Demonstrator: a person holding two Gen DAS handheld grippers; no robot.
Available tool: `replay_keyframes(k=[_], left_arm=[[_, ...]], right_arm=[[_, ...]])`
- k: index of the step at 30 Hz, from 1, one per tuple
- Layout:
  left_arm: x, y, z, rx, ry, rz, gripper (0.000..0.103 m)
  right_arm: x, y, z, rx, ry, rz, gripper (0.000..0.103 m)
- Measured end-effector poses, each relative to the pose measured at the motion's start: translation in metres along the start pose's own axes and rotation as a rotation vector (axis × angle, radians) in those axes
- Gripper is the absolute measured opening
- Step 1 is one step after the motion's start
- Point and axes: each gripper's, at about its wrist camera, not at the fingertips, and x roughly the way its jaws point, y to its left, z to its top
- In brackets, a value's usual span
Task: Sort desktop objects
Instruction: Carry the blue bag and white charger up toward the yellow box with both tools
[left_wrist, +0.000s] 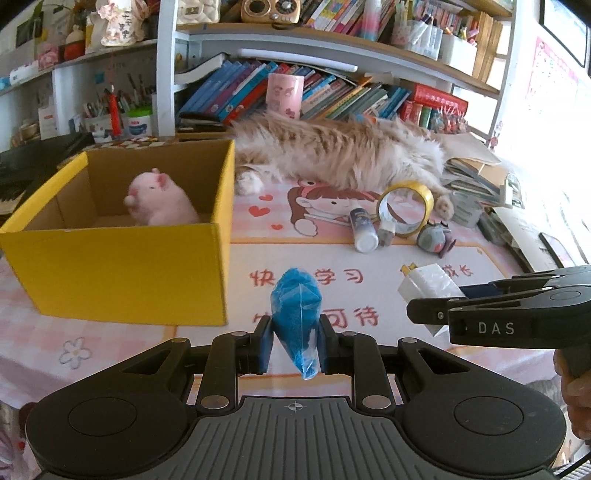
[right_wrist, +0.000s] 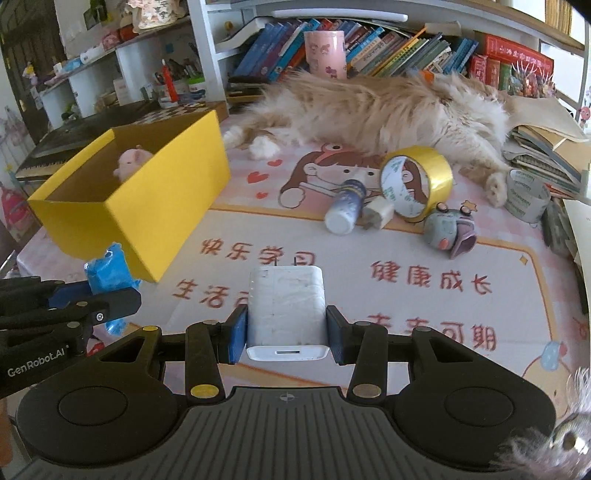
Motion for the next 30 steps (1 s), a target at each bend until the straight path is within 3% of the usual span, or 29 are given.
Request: replay_keyframes(k=[14,30], left_arm=[[-0.04,0.043,-0.031,0.029,0.009,-0.044,0.023],[-0.077,0.085,-0.067,0.03,0.059,-0.027,0.023]], right_arm=[[-0.022,0.065,-0.037,0.021,0.008,-0.042,0.04],[-0.024,0.133,-0.071,0.035,0.07,0.01,0.04]])
